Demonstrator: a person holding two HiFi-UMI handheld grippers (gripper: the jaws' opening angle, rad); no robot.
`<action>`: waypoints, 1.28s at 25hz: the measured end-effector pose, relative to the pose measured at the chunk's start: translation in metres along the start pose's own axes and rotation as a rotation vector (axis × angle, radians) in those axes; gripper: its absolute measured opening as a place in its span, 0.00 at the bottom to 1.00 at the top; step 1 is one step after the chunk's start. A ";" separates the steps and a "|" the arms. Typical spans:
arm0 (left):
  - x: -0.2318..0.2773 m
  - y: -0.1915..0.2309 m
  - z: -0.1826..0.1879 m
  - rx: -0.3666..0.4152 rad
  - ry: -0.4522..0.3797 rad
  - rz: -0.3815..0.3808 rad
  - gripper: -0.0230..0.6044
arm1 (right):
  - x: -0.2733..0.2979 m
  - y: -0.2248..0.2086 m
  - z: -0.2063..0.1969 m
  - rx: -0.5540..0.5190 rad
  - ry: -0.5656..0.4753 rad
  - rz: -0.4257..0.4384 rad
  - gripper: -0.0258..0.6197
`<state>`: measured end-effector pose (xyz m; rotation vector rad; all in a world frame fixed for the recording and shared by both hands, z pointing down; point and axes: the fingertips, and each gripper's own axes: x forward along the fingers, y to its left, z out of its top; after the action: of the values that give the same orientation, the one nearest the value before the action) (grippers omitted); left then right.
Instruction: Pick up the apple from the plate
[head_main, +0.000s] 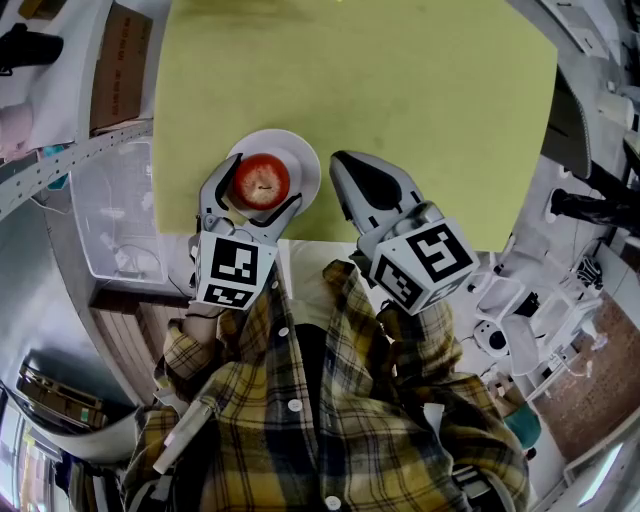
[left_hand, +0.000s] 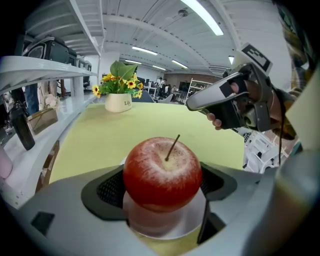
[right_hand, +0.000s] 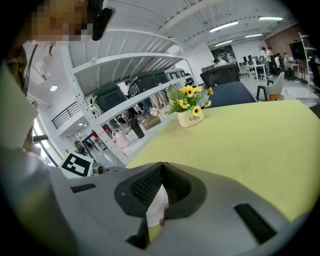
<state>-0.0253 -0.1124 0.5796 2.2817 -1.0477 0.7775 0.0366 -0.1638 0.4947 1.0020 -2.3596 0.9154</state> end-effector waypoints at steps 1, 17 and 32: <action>0.000 0.000 0.000 0.001 0.000 0.004 0.74 | 0.000 0.000 -0.001 0.000 0.000 0.001 0.04; -0.003 -0.003 -0.002 0.006 0.008 -0.012 0.72 | -0.005 -0.001 -0.006 0.002 -0.002 -0.007 0.04; -0.026 -0.012 0.054 0.062 -0.045 -0.031 0.72 | -0.042 0.006 0.031 -0.043 -0.096 -0.033 0.04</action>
<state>-0.0149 -0.1271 0.5214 2.3726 -1.0186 0.7588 0.0556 -0.1623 0.4463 1.0866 -2.4229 0.8179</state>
